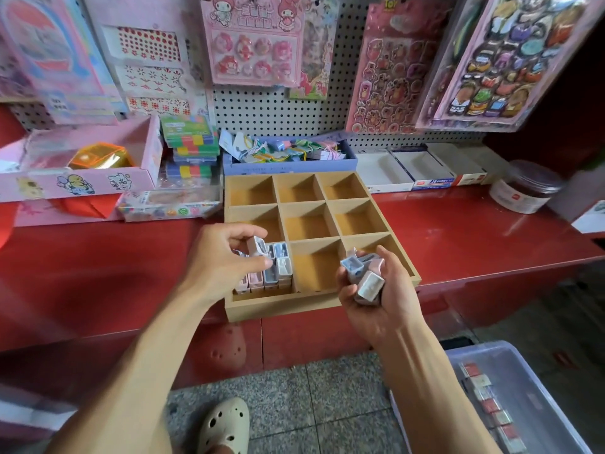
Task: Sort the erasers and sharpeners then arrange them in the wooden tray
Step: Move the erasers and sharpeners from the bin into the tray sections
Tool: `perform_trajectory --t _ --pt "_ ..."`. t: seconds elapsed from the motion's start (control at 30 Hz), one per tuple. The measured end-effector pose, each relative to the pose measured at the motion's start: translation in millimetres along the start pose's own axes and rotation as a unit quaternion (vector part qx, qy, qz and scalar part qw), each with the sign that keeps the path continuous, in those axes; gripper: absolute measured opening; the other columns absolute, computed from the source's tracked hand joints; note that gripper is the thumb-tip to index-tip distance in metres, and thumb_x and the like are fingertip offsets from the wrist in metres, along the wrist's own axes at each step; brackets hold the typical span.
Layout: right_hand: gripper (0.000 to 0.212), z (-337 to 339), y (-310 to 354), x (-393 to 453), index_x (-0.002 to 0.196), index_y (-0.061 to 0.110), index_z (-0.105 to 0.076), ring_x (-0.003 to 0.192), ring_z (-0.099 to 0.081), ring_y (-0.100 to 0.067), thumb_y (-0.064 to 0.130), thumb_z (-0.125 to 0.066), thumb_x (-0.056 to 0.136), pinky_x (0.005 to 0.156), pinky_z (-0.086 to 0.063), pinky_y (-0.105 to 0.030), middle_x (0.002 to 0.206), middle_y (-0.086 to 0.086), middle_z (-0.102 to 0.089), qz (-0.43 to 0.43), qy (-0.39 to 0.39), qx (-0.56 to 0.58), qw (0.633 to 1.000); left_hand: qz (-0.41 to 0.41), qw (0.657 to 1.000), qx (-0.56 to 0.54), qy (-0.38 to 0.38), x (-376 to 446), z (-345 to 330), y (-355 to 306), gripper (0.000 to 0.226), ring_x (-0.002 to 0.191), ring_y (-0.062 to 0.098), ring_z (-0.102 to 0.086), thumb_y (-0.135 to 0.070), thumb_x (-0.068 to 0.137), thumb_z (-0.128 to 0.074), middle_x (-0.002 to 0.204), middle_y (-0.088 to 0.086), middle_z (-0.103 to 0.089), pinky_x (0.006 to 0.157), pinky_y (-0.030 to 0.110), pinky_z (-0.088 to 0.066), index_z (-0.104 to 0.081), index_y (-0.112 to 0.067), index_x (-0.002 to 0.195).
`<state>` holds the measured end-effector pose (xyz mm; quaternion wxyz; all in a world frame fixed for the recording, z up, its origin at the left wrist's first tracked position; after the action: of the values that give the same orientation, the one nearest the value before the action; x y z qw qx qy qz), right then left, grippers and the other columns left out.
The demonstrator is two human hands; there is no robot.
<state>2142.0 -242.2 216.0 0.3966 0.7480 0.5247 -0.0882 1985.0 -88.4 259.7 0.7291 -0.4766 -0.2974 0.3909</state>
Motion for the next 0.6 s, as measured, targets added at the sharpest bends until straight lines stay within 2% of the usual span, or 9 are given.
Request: perform_trajectory --t 0.07,0.13,0.2,0.23,0.27,0.33,0.4,0.5,0.6 --pt "0.033 -2.1 0.2 0.0 0.079 0.013 -0.055 0.054 -0.056 -0.016 0.036 -0.045 0.1 0.034 -0.035 -0.014 0.067 -0.004 -0.063 -0.003 0.002 0.007 1.0 -0.007 1.0 -0.009 0.006 1.8 2.7 -1.2 0.037 0.077 0.01 -0.061 -0.004 0.068 -0.086 0.09 0.004 -0.072 0.075 0.019 -0.051 -0.073 -0.024 0.095" --pt "0.033 -5.8 -0.2 -0.2 0.079 0.013 -0.054 0.056 -0.055 -0.016 0.035 -0.044 0.1 0.035 -0.035 -0.013 0.066 -0.003 -0.063 -0.007 0.009 0.02 1.0 -0.003 1.0 -0.026 0.006 1.1 3.8 0.0 0.039 0.08 0.002 -0.059 -0.004 0.072 -0.083 0.087 -0.003 -0.068 0.074 0.005 -0.045 -0.072 -0.016 0.108" --pt "0.032 -9.4 -1.1 0.2 0.081 0.012 -0.053 0.057 -0.054 -0.016 0.035 -0.043 0.1 0.035 -0.035 -0.013 0.065 -0.004 -0.063 -0.01 0.014 0.033 0.999 -0.001 1.0 -0.018 0.005 0.9 3.2 2.1 0.044 0.093 -0.004 -0.059 -0.006 0.074 -0.083 0.095 -0.014 -0.064 0.081 0.003 -0.04 -0.07 -0.017 0.115" --pt "0.03 -10.9 -1.8 1.0 0.084 0.012 -0.053 0.057 -0.055 -0.016 0.035 -0.043 0.1 0.035 -0.035 -0.013 0.066 -0.004 -0.063 -0.012 0.016 0.038 0.999 -0.007 1.0 -0.001 0.006 1.4 2.4 3.2 0.046 0.098 -0.001 -0.06 -0.008 0.072 -0.084 0.101 -0.015 -0.063 0.084 0.007 -0.039 -0.071 -0.021 0.114" --pt "0.028 -12.3 -2.3 1.8 0.088 0.011 -0.053 0.056 -0.056 -0.016 0.035 -0.043 0.1 0.035 -0.036 -0.014 0.066 -0.004 -0.062 -0.013 0.017 0.04 0.999 -0.015 1.0 0.018 0.01 1.3 1.5 3.7 0.049 0.096 0.003 -0.062 -0.008 0.07 -0.086 0.104 -0.013 -0.064 0.083 0.012 -0.042 -0.071 -0.026 0.112" --pt "0.025 -13.1 -2.5 4.0 0.093 0.011 -0.052 0.053 -0.058 -0.016 0.034 -0.044 0.1 0.034 -0.037 -0.015 0.067 -0.005 -0.062 -0.013 0.015 0.036 0.999 -0.023 0.998 0.049 0.018 -0.3 0.0 3.7 0.054 0.078 0.011 -0.063 -0.007 0.063 -0.089 0.099 -0.008 -0.066 0.073 0.025 -0.048 -0.067 -0.038 0.102" --pt "0.023 -12.8 -2.1 5.9 0.093 0.011 -0.052 0.051 -0.059 -0.016 0.032 -0.043 0.101 0.034 -0.037 -0.016 0.066 -0.005 -0.063 -0.01 0.01 0.025 1.0 -0.02 0.996 0.09 0.017 -1.3 0.0 4.3 0.048 0.066 0.014 -0.061 -0.008 0.059 -0.09 0.086 -0.008 -0.065 0.063 0.031 -0.052 -0.065 -0.035 0.09" --pt "0.024 -10.6 -1.3 6.4 0.09 0.011 -0.053 0.05 -0.058 -0.016 0.032 -0.044 0.1 0.035 -0.037 -0.015 0.065 -0.004 -0.064 0.0 0.002 0.015 1.0 -0.029 0.982 0.186 0.024 -4.8 -1.8 3.0 0.038 0.059 0.006 -0.057 -0.014 0.061 -0.091 0.07 -0.013 -0.057 0.058 0.016 -0.043 -0.071 -0.025 0.092" --pt "0.027 -8.6 -1.6 5.7 0.09 0.011 -0.053 0.051 -0.058 -0.016 0.034 -0.045 0.101 0.035 -0.037 -0.014 0.064 -0.004 -0.064 0.007 -0.005 0.01 1.0 -0.062 0.967 0.243 0.039 -7.8 -9.6 -4.2 0.044 0.065 0.0 -0.051 -0.017 0.066 -0.089 0.074 -0.016 -0.049 0.058 0.011 -0.032 -0.074 -0.019 0.107"
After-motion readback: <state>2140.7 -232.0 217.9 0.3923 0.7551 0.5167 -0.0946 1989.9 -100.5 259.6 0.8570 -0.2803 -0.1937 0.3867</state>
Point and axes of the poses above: each hand's wrist, its own x-axis towards the middle knuckle, its own z-axis out of the back of the hand, y = z × x, the point moved 8 cm from there along x, towards the middle knuckle
